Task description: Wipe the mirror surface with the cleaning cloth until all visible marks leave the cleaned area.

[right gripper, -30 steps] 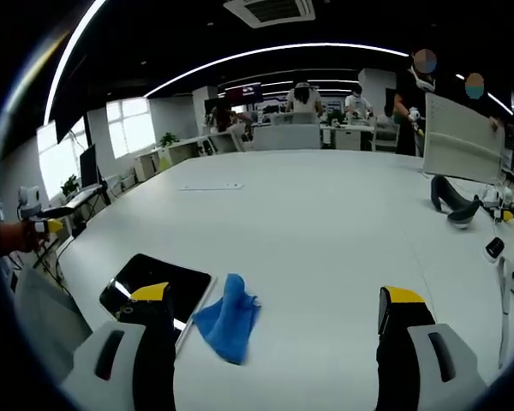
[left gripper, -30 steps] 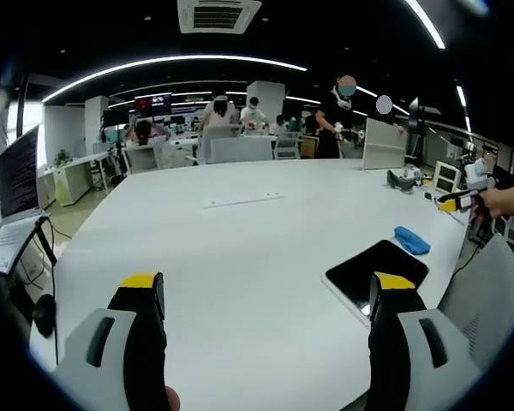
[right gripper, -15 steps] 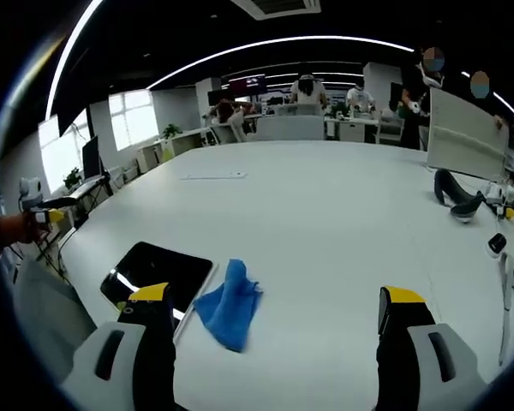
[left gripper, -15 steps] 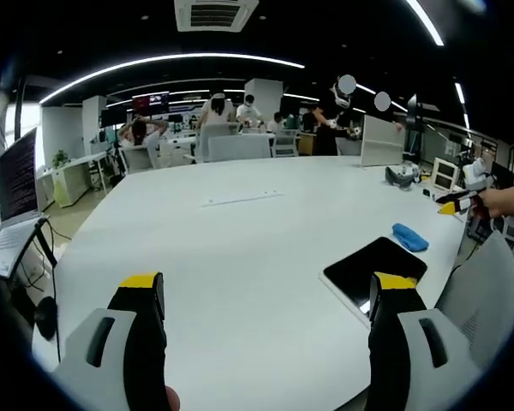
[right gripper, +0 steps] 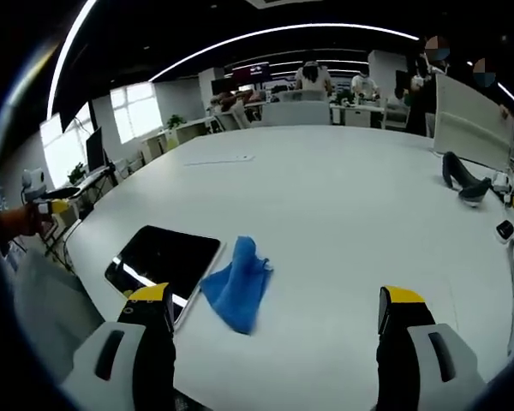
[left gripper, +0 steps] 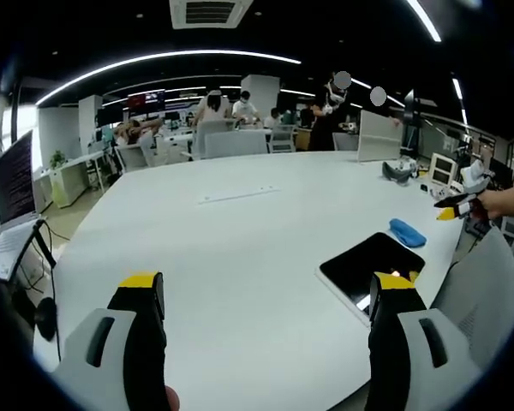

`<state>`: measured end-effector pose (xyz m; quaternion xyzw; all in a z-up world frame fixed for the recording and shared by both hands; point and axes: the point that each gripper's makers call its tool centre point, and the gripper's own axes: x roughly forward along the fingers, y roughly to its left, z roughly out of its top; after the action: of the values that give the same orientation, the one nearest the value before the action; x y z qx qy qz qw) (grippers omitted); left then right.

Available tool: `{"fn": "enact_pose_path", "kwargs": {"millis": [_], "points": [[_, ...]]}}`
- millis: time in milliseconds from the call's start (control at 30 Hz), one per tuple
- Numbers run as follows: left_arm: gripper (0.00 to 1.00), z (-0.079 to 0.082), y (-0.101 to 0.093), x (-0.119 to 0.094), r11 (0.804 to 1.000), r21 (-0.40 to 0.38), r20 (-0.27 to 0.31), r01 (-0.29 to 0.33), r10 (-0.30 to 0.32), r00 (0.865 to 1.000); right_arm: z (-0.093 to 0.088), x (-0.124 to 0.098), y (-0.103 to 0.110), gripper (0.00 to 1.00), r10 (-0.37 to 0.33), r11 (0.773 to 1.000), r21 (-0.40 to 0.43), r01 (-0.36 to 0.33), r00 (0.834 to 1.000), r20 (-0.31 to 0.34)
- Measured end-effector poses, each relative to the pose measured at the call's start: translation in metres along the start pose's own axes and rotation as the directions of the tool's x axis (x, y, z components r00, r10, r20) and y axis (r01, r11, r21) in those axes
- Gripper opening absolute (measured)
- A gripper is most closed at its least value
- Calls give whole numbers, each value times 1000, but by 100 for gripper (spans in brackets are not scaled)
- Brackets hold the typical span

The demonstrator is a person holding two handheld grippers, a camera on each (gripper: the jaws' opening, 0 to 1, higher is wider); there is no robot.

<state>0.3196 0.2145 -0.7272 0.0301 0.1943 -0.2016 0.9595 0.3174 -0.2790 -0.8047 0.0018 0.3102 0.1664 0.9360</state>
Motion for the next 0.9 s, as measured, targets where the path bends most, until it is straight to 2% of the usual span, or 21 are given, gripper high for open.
{"fn": "enact_pose_path", "kwargs": {"millis": [433, 700, 900], "points": [[99, -8, -1, -2, 1000, -13, -4, -1, 1, 1000, -12, 0, 5, 98, -5, 1000, 14, 5, 1000, -16], [99, -16, -1, -4, 1000, -12, -11, 4, -4, 1000, -27, 5, 23, 98, -3, 1000, 18, 3, 999, -37], [99, -18, 6, -8, 1000, -20, -4, 2, -2, 1000, -25, 4, 30, 98, -15, 1000, 11, 15, 999, -30]]}}
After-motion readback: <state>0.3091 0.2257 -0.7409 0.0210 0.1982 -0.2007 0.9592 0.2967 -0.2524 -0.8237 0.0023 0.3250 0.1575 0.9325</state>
